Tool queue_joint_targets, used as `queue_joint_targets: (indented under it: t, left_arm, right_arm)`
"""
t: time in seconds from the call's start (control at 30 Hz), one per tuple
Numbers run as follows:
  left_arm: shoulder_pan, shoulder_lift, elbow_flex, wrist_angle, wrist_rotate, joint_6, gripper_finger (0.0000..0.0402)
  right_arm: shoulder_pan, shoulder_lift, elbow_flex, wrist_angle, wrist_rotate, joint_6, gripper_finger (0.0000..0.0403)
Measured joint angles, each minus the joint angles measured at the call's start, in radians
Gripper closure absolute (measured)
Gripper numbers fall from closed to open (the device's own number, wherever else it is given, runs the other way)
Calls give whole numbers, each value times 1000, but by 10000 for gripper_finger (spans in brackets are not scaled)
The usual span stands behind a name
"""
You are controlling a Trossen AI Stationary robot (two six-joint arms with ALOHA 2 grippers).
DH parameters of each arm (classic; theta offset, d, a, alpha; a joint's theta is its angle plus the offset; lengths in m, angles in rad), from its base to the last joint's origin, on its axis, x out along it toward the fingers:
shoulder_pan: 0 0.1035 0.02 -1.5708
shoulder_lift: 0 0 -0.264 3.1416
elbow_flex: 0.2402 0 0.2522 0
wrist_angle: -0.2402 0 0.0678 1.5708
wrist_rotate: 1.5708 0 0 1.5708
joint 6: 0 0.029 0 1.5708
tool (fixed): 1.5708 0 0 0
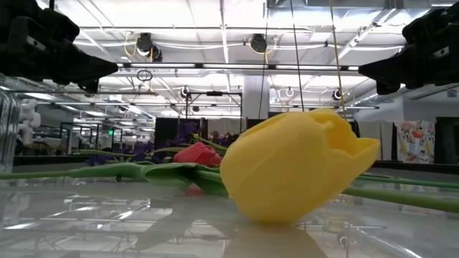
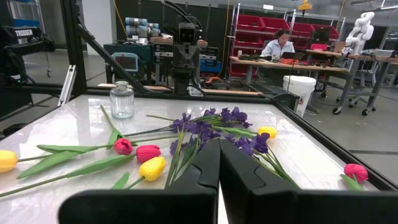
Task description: Sort flowers into vase by color
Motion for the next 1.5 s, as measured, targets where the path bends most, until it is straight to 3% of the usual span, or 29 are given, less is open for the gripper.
queue_joint_targets:
  t: [0.7, 1.07, 1.27, 1.5]
  left_arm:
    - [0, 0, 0, 0, 0, 79, 400]
    - [0, 0, 0, 3, -14, 79, 400]
    - [0, 0, 0, 5, -47, 79, 400]
    - [0, 0, 0, 3, -53, 79, 400]
  right_arm:
    - [0, 0, 0, 6, 4, 1, 403]
    - [0, 5, 17, 1, 6, 169, 403]
    - [0, 70, 178, -22, 50, 176, 403]
    - [0, 309, 609, -279, 58, 187, 403]
